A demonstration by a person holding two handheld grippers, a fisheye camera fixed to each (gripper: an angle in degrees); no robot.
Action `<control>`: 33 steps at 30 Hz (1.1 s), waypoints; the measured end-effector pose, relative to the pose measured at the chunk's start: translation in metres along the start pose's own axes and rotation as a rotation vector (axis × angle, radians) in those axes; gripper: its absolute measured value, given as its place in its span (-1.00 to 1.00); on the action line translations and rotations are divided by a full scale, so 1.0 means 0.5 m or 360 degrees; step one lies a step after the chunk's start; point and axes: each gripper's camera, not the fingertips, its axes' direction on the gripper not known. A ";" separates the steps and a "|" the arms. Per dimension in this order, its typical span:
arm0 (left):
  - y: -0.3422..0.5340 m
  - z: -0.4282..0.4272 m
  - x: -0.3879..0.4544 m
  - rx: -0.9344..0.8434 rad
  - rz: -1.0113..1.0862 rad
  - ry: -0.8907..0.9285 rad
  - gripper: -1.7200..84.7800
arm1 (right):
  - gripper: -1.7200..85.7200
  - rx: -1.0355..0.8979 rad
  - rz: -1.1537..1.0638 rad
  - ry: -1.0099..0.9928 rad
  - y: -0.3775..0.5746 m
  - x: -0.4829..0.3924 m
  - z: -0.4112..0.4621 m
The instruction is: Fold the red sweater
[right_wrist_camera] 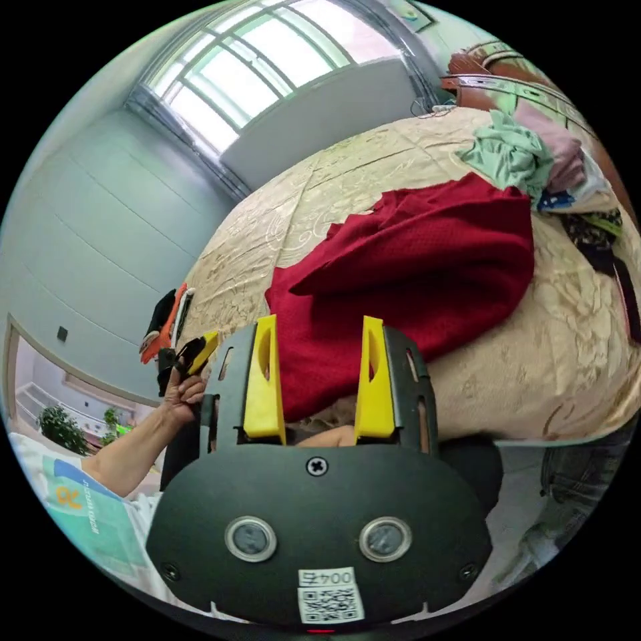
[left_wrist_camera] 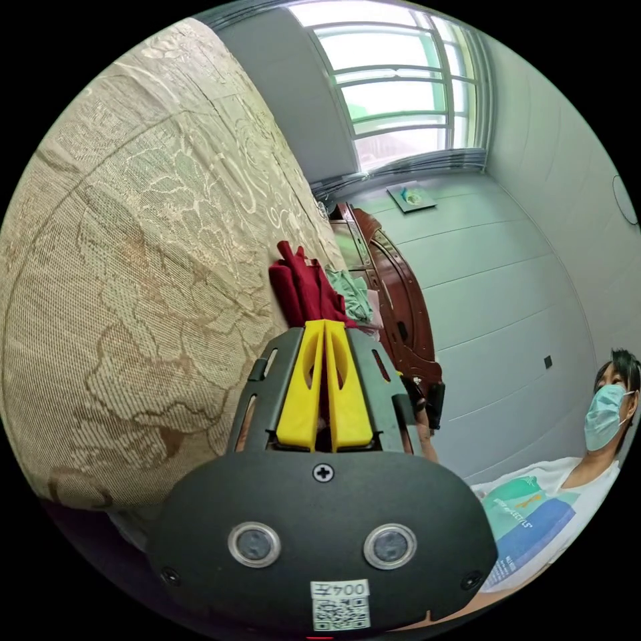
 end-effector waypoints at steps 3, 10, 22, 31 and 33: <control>0.045 0.007 0.012 0.0011 -0.0033 0.0067 -0.95 | -0.44 -0.0192 -0.0356 0.0330 -0.117 -0.059 0.074; 0.120 0.047 0.034 -0.0111 -0.0030 0.0031 -0.91 | -0.85 -0.0757 -0.0991 0.0797 -0.148 -0.140 0.226; 0.040 0.251 0.113 -0.0432 0.0308 -0.0217 -0.65 | -0.89 -0.0061 0.0418 0.0951 0.296 0.358 -0.437; 0.018 0.475 0.173 -0.0651 0.0541 -0.0598 -0.52 | -0.65 0.0390 0.0310 0.0451 0.301 0.339 -0.380; 0.028 0.537 0.185 -0.0748 0.0631 -0.0718 -0.46 | -0.53 0.0274 0.0101 0.0454 0.189 0.304 -0.271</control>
